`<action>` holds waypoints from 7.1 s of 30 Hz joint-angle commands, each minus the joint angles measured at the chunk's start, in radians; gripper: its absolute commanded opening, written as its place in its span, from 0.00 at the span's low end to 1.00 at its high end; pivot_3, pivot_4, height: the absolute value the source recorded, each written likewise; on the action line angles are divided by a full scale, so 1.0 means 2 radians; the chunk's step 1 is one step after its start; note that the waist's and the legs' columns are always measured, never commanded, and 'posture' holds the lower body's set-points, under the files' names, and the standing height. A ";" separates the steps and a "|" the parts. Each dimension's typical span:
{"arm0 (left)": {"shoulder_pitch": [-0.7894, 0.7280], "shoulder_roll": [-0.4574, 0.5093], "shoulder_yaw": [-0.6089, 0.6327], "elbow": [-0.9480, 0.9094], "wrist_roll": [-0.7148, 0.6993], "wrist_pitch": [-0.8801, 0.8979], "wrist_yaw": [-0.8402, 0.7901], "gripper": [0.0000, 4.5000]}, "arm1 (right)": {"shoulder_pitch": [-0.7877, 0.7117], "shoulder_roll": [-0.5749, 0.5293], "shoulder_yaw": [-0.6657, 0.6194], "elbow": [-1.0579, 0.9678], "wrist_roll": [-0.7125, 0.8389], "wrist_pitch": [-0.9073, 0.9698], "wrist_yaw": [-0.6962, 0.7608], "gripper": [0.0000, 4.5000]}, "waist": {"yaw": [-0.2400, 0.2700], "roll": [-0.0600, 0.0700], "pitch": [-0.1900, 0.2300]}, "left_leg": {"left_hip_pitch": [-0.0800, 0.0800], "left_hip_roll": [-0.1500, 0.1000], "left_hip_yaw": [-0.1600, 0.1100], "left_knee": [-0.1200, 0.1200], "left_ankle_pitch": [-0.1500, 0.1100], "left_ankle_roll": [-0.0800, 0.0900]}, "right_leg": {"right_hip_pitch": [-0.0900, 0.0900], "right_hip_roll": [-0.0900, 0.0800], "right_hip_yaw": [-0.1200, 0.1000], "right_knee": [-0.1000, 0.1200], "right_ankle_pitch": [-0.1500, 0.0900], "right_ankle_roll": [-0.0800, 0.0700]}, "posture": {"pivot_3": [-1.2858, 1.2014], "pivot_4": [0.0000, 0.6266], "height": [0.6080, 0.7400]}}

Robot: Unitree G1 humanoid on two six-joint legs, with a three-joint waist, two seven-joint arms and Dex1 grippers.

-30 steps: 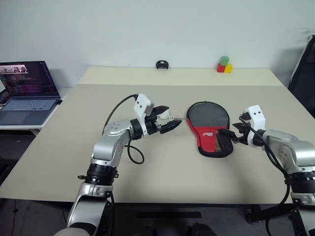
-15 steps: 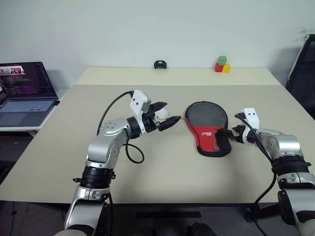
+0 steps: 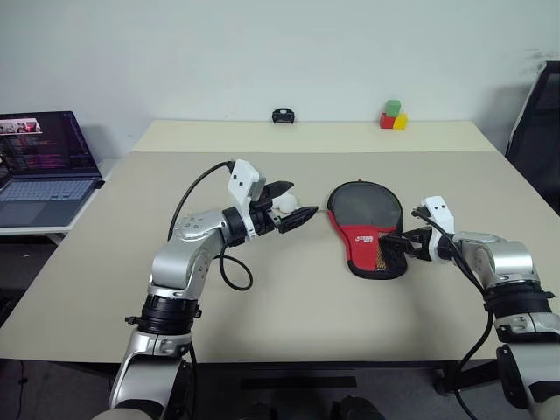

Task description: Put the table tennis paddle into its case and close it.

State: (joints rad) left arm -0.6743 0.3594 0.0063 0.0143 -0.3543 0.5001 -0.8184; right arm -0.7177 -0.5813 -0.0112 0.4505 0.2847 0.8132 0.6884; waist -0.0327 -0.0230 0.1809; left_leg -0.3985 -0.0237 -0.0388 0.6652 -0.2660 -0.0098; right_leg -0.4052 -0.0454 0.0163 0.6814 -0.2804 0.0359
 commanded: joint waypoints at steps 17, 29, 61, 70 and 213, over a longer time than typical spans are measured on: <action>0.141 0.132 0.002 -0.113 -0.070 0.054 -0.118 1.00 | 0.034 0.081 0.026 -0.105 0.013 0.069 0.004 0.01 | -0.012 -0.001 -0.002 | 0.001 0.001 0.000 -0.001 0.000 0.000 | 0.000 0.001 0.000 0.000 0.000 0.000 | 0.52 0.24 1.00; 0.187 0.165 0.007 -0.156 -0.098 0.074 -0.122 1.00 | 0.097 0.114 0.044 -0.258 0.045 0.155 0.003 0.01 | -0.012 -0.001 -0.002 | 0.001 0.001 0.000 -0.001 0.000 0.000 | 0.000 0.001 0.000 0.000 0.000 -0.001 | 0.52 0.24 1.00; 0.198 0.188 -0.016 -0.168 -0.101 0.073 -0.144 1.00 | 0.256 0.114 -0.008 -0.483 0.154 0.304 -0.084 0.01 | 0.000 -0.001 -0.002 | 0.000 0.001 -0.001 -0.001 0.000 0.000 | 0.000 0.000 -0.001 -0.001 0.000 0.000 | 0.52 0.24 1.00; 0.206 0.187 -0.015 -0.167 -0.098 0.064 -0.140 1.00 | 0.287 0.125 -0.058 -0.495 0.119 0.296 -0.163 0.46 | 0.001 -0.002 -0.003 | 0.003 0.001 -0.001 -0.001 0.000 0.000 | 0.003 0.000 -0.001 0.000 0.000 -0.001 | 0.52 0.24 1.00; -0.321 -0.147 -0.029 0.671 0.262 -0.266 0.185 0.02 | 0.256 0.108 0.187 -0.361 -0.051 0.041 -0.103 1.00 | 0.003 -0.006 -0.004 | 0.007 -0.001 -0.005 -0.002 0.000 -0.001 | 0.009 0.001 -0.007 -0.002 0.000 0.000 | 0.52 0.24 1.00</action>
State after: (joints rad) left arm -1.2636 0.0812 -0.0541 1.3740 0.1560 0.0092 -0.4777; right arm -0.2751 -0.3676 0.2935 -0.3250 0.1826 0.7992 0.4806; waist -0.0259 -0.0349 0.1738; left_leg -0.3840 -0.0248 -0.0484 0.6617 -0.2669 -0.0108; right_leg -0.3875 -0.0437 0.0025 0.6770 -0.2814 0.0360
